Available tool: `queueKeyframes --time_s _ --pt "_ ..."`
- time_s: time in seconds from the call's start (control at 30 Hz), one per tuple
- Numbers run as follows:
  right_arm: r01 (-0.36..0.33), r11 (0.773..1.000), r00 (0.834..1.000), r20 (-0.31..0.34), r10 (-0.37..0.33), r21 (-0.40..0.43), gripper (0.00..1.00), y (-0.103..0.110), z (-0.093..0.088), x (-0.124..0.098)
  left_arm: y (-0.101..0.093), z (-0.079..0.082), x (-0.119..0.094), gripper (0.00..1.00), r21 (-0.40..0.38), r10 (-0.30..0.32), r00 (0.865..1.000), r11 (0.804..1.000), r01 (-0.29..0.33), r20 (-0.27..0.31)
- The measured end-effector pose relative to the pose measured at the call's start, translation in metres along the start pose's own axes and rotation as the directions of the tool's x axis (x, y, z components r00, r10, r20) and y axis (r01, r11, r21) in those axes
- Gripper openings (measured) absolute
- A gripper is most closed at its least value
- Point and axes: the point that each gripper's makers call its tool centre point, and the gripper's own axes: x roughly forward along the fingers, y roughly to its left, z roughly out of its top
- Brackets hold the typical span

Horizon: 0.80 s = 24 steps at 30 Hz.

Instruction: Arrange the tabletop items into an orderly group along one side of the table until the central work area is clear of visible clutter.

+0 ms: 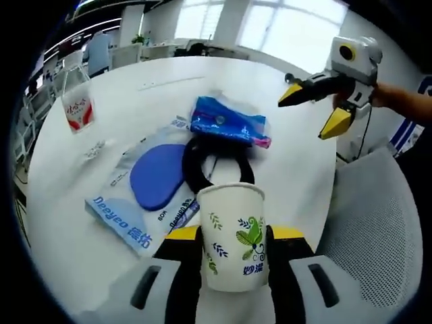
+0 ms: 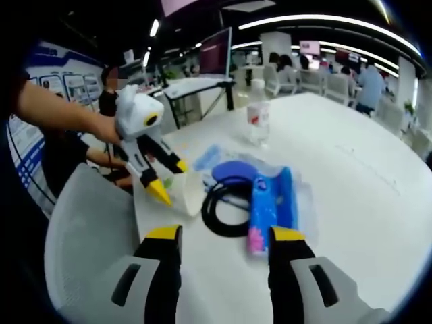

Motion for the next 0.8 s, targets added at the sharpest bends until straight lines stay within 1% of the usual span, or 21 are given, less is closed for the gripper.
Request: queueKeyframes --time_s 0.07,0.17,0.27,0.3,0.37,0.4,0.5,0.57,0.63,0.7,0.8 --pt "-0.002 1.0 1.0 0.004 0.002 0.0 0.46 0.001 0.001 0.0 -0.002 0.002 0.0 0.37 0.013 -0.01 1.0 1.0 0.01 0.009" --pt "-0.011 1.0 1.0 0.009 0.011 -0.003 0.42 0.003 0.002 0.0 -0.007 0.006 0.0 0.37 0.047 -0.024 0.999 0.999 0.023 0.027" --pt "-0.032 0.999 0.999 0.004 0.032 0.01 0.34 0.008 0.003 -0.001 -0.01 0.01 0.001 0.37 0.054 -0.037 0.999 0.998 0.035 0.039" --pt "-0.042 0.999 0.999 0.001 0.042 0.011 0.3 0.01 0.003 -0.001 -0.013 0.014 0.001 0.37 0.061 -0.052 0.997 0.997 0.049 0.051" --pt "-0.054 0.999 0.999 -0.003 0.054 0.005 0.25 0.012 0.002 -0.001 -0.018 0.017 0.001 0.37 0.085 -0.073 0.995 0.994 0.067 0.065" --pt "-0.056 0.998 0.998 -0.007 0.056 0.005 0.23 0.013 0.001 -0.001 -0.022 0.02 0.002 0.37 0.109 -0.089 0.993 0.991 0.08 0.073" --pt "-0.067 0.998 0.998 0.009 0.067 0.008 0.22 0.016 0.004 -0.002 -0.024 0.023 0.004 0.37 0.131 -0.087 0.994 0.988 0.078 0.067" --pt "-0.08 0.997 0.997 0.015 0.08 0.013 0.2 0.019 0.006 -0.003 -0.026 0.025 0.004 0.37 0.131 -0.099 0.992 0.987 0.089 0.075" --pt "-0.099 0.995 0.995 0.02 0.099 0.011 0.17 0.023 0.008 -0.004 -0.03 0.029 0.005 0.37 0.149 -0.114 0.99 0.984 0.101 0.083" --pt "-0.165 0.986 0.986 0.036 0.165 -0.003 0.15 0.036 0.012 -0.005 -0.033 0.031 0.006 0.37 0.158 -0.123 0.989 0.981 0.109 0.086" --pt "-0.175 0.984 0.984 0.036 0.175 -0.017 0.15 0.042 0.012 -0.005 -0.039 0.037 0.007 0.37 0.174 -0.149 0.984 0.976 0.13 0.101"
